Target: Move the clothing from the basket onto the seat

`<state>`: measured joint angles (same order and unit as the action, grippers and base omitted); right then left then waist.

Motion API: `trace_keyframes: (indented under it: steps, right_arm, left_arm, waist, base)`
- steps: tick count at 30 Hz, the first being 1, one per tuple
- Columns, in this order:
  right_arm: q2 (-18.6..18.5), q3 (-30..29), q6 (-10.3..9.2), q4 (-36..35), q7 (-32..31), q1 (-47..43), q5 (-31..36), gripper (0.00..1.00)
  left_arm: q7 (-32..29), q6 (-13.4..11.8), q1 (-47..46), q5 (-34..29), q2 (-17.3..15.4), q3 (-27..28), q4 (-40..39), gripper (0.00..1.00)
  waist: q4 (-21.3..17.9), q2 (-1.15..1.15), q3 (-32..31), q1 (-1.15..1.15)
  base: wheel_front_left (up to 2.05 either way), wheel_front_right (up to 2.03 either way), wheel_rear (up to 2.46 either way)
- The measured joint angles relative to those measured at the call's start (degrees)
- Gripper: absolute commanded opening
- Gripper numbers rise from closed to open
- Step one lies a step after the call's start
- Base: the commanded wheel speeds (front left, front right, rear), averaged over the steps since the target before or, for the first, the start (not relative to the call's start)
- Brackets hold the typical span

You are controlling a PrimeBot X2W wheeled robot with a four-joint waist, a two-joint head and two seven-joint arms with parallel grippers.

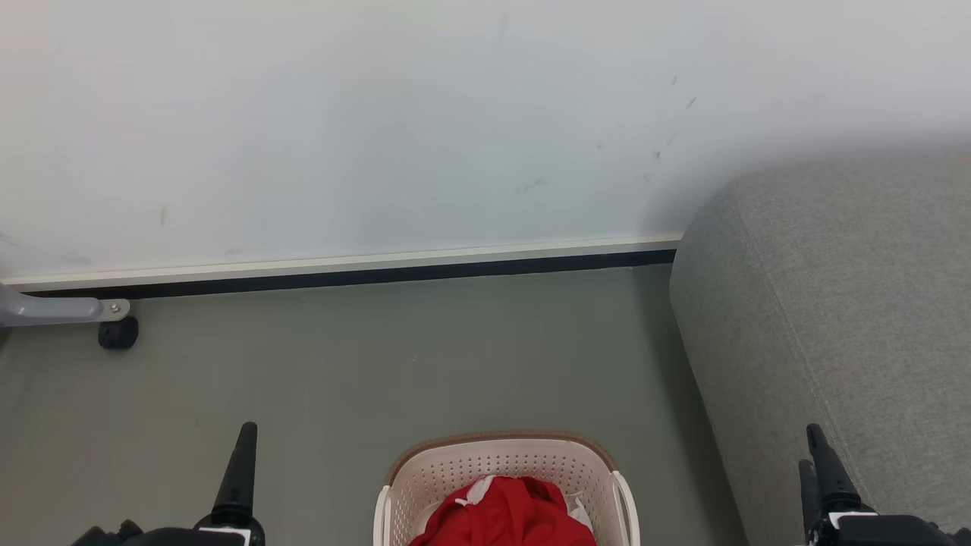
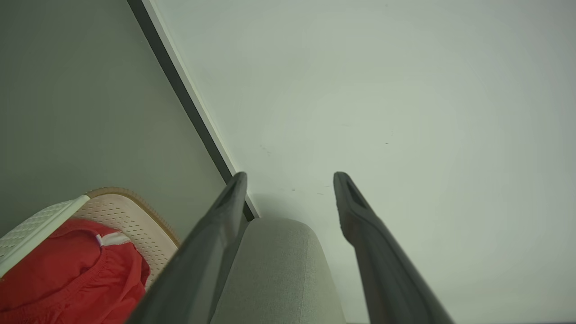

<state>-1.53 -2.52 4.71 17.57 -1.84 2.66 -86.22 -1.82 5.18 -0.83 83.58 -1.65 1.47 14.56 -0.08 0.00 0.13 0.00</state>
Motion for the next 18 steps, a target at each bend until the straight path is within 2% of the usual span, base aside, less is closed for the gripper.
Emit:
trace_keyframes:
  steps: [4,18]
  right_arm:
    - [-0.02,1.27,-1.20,-0.68,0.76,0.00,3.21,1.00]
    - [-0.13,5.48,-3.28,-2.78,3.70,0.01,16.24,1.00]
  left_arm:
    - [0.64,-0.74,0.04,-3.86,-0.03,-0.43,-0.90,1.00]
    - [3.55,-3.21,0.17,-19.25,-1.13,-3.37,-4.30,1.00]
  waist:
    - [-0.03,0.00,0.01,0.00]
    - [-0.10,0.00,0.06,0.00]
  base:
    - [0.00,0.00,0.00]
    - [0.00,0.00,0.00]
